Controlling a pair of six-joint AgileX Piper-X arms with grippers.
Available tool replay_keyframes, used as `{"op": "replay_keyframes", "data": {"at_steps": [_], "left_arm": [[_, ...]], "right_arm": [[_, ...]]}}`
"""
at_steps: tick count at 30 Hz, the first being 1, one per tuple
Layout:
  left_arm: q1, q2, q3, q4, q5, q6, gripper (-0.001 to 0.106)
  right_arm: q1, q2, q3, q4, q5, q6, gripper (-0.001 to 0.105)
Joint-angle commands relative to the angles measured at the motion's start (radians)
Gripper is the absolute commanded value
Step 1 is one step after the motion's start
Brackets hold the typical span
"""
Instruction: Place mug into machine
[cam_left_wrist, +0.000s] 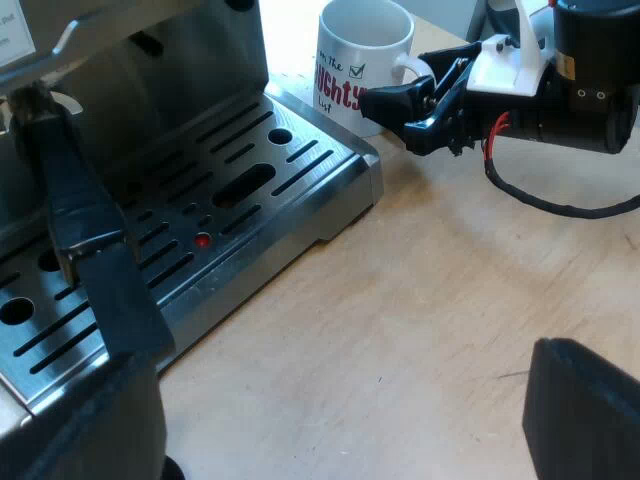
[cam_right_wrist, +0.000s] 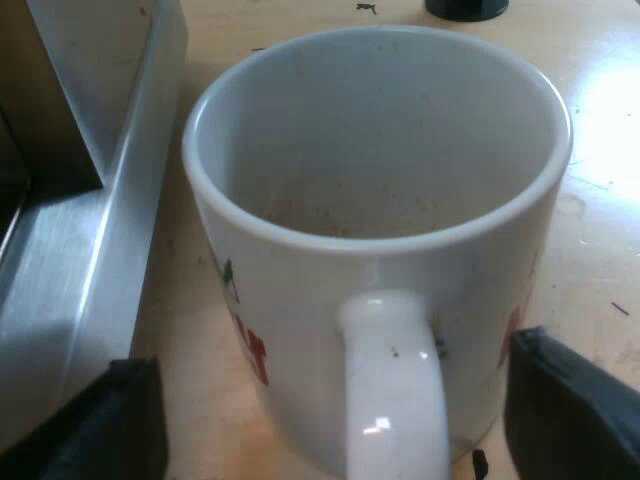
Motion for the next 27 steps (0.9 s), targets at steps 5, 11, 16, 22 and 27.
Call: {"op": "replay_keyframes", "data": {"at_steps": [5,11,16,22,27], "left_arm": [[-0.005,-0.004,-0.009,-0.011,0.007,0.0,0.089],[-0.005,-0.004,-0.009,-0.03,0.007,0.001,0.089],[-0.005,-0.004,-0.009,-0.087,0.007,0.001,0.089],[-0.005,-0.004,-0.003,-0.095,0.007,0.003,0.089],[-0.005,-0.004,-0.004,-0.098,0.007,0.003,0.089]], "right_arm": [[-0.001,0.002,-0.003,-0.015,-0.001,-0.011,0.031],[-0.001,0.002,-0.003,-0.015,-0.001,-0.011,0.0],[-0.001,-0.008,0.0,-0.012,-0.001,-0.011,0.0],[-0.001,-0.095,0.009,0.026,-0.001,-0.011,0.0],[-0.001,-0.193,0.012,0.107,-0.001,-0.011,0.0]]}}
